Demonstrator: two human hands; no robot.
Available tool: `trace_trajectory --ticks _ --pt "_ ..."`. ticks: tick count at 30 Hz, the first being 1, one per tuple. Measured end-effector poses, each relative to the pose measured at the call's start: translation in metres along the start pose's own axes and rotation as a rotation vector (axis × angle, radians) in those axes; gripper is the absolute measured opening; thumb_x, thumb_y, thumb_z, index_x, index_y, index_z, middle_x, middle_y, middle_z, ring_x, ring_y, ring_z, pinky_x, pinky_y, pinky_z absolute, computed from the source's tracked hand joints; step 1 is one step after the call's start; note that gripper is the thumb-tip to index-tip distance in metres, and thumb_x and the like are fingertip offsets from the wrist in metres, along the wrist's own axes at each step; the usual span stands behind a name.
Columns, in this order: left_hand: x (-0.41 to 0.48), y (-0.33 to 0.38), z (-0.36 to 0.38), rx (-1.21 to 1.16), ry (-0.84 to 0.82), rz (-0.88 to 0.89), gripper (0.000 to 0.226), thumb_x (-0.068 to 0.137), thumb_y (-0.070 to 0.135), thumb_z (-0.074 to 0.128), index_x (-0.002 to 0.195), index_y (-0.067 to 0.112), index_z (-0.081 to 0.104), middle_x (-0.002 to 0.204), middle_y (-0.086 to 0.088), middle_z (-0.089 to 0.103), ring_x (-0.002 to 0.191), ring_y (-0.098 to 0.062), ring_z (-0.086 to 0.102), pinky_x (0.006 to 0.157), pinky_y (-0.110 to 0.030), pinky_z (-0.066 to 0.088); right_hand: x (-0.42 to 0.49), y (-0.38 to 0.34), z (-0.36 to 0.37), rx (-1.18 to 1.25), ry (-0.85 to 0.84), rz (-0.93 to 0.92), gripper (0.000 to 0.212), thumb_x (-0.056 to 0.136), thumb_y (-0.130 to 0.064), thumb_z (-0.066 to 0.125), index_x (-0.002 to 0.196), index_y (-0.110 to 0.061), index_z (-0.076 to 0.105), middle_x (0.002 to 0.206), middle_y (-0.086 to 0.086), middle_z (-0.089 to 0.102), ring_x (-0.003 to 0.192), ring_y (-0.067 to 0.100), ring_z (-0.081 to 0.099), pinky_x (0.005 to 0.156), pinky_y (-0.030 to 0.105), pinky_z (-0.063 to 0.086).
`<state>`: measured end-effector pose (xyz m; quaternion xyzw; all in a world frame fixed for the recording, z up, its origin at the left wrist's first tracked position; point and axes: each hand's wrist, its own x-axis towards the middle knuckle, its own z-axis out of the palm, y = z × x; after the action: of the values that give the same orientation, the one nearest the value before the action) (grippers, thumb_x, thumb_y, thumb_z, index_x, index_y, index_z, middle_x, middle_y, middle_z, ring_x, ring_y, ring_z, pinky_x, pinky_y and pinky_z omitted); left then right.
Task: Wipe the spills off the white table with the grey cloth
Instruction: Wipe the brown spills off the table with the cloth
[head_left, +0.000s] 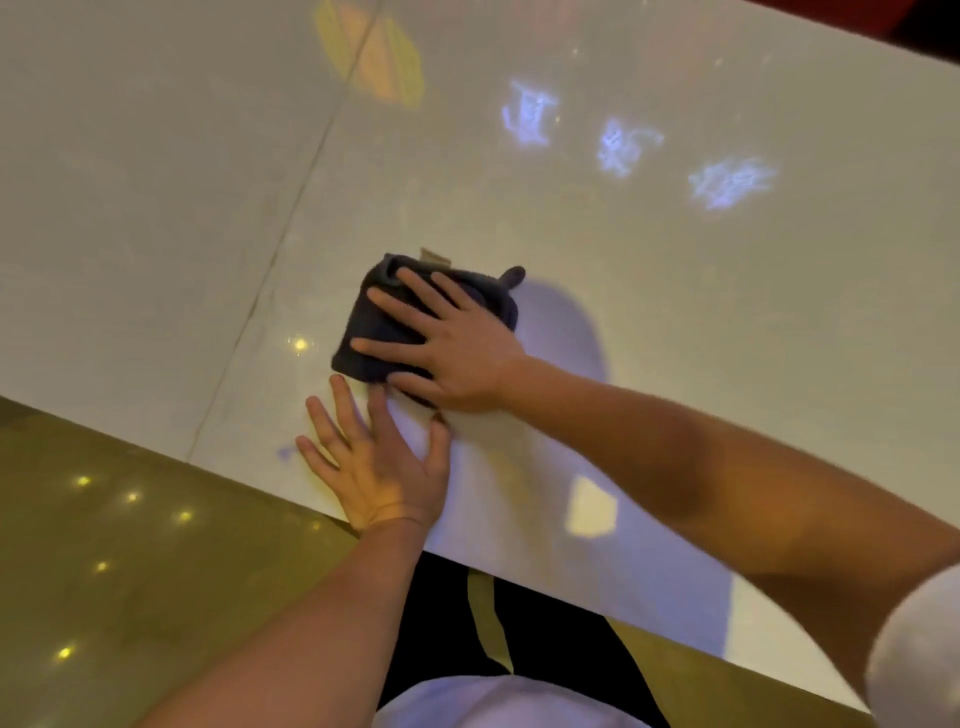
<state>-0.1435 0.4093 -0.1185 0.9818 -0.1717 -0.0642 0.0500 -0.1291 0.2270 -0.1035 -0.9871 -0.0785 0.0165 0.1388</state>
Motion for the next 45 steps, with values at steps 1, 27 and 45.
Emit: trace_trajectory --ticks 1,27,45 --pt "0.0 0.001 0.0 -0.001 0.002 -0.002 0.083 0.081 0.067 0.039 0.148 0.019 0.038 0.165 -0.012 0.022 0.153 -0.04 0.009 0.12 -0.063 0.007 -0.008 0.017 -0.005 -0.008 0.018 -0.042 0.051 0.102 -0.055 0.044 0.152 -0.042 0.045 0.167 0.006 0.031 0.156 0.042 0.019 0.126 0.057 0.012" --pt "-0.003 0.002 -0.006 -0.03 0.011 0.016 0.079 0.083 0.063 0.037 0.146 0.014 0.043 0.165 -0.014 0.024 0.153 -0.039 0.011 0.12 -0.061 0.006 -0.117 -0.068 0.026 -0.009 0.154 0.524 0.06 0.102 -0.057 0.039 0.158 -0.037 0.035 0.17 0.013 0.022 0.156 0.047 0.013 0.126 0.059 0.01" --pt "-0.003 0.012 -0.021 0.086 -0.122 0.146 0.062 0.098 0.048 0.035 0.149 0.014 0.031 0.165 -0.017 0.014 0.15 -0.047 0.005 0.119 -0.065 0.006 -0.209 -0.103 0.032 0.067 0.13 0.61 0.06 0.1 -0.058 0.043 0.157 -0.042 0.033 0.171 0.01 0.019 0.157 0.045 0.005 0.126 0.061 0.008"
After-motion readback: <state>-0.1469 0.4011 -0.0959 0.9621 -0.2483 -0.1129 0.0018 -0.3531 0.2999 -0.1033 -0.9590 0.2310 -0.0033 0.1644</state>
